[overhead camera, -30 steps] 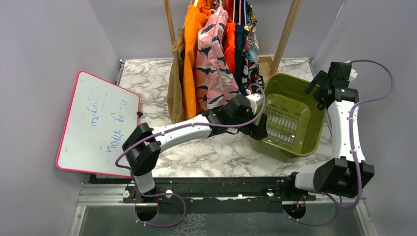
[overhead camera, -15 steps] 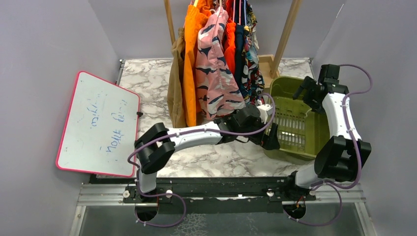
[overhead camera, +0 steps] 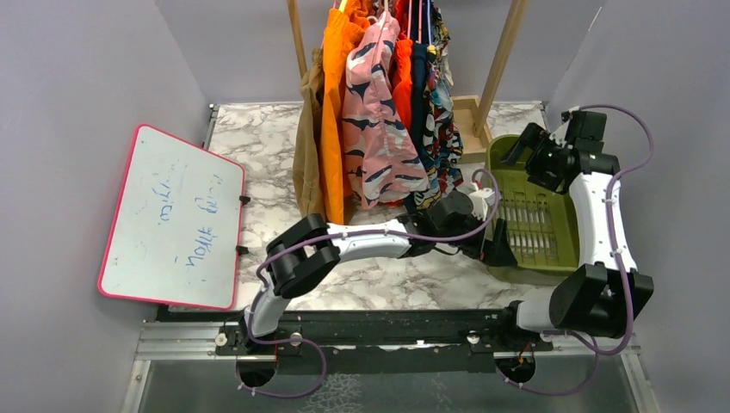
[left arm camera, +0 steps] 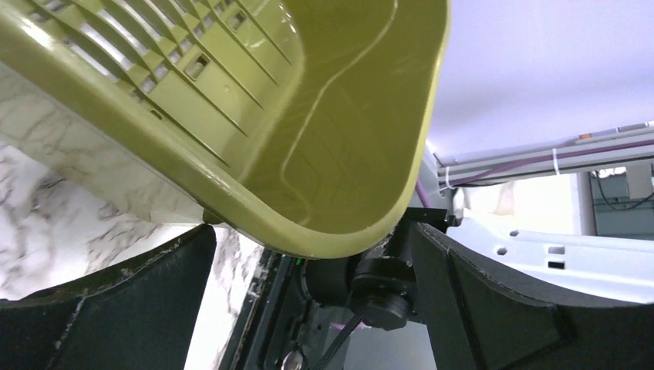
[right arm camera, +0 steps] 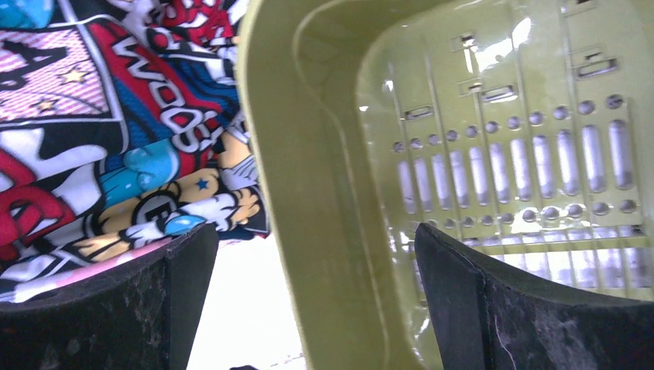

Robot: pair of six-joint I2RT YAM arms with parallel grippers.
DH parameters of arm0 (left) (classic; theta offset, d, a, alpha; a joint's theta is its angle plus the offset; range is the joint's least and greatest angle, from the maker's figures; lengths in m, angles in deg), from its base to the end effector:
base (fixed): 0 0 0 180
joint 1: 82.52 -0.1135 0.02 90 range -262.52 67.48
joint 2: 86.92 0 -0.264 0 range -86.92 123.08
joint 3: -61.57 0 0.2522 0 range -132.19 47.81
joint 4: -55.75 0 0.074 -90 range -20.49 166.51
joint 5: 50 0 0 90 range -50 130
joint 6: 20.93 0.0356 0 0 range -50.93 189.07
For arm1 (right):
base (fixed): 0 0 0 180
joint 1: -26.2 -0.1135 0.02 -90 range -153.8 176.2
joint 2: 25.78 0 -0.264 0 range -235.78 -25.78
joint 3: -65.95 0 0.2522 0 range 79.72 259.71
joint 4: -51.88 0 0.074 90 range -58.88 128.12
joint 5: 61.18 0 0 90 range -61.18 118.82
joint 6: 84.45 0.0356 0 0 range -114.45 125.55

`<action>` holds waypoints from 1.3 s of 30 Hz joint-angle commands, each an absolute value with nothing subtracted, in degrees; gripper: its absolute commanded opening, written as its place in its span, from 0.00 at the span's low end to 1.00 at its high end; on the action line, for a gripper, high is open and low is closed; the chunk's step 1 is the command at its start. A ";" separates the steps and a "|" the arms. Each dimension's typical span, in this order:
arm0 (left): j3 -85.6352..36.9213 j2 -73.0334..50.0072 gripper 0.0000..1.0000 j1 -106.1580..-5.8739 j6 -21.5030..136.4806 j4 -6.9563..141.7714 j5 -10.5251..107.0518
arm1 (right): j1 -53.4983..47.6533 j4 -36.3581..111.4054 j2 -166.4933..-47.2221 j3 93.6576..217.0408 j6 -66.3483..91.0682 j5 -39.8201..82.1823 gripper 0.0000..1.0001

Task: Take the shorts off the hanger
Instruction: Move the basket to the center of the board.

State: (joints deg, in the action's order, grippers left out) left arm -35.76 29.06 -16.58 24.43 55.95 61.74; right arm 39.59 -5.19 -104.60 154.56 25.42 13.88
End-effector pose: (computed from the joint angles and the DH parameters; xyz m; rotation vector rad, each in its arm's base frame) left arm 0.1820 -0.4400 0.2356 0.7143 2.1386 -1.5576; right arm 0.2851 -0.0584 0.3357 0.5660 2.3228 0.3653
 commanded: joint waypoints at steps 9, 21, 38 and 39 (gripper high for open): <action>-41.82 31.87 0.99 -14.45 23.80 49.65 67.80 | 39.43 -2.17 -98.28 155.31 25.09 0.71 1.00; -23.80 16.51 0.99 -14.40 31.55 52.40 61.74 | 39.07 -0.45 -96.87 152.56 23.65 -16.23 0.97; -0.96 -18.89 0.99 -19.47 39.17 80.29 23.14 | 17.95 -3.27 -99.14 141.63 22.03 15.22 0.97; -0.21 -20.22 0.99 -20.81 38.88 81.38 22.90 | 17.94 -3.69 -99.92 141.59 21.33 16.05 0.98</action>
State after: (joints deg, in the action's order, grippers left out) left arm -2.51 -15.09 -16.91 37.52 72.63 33.57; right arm 18.83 -2.66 -98.07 142.06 24.16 8.92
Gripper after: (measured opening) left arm 0.987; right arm 0.971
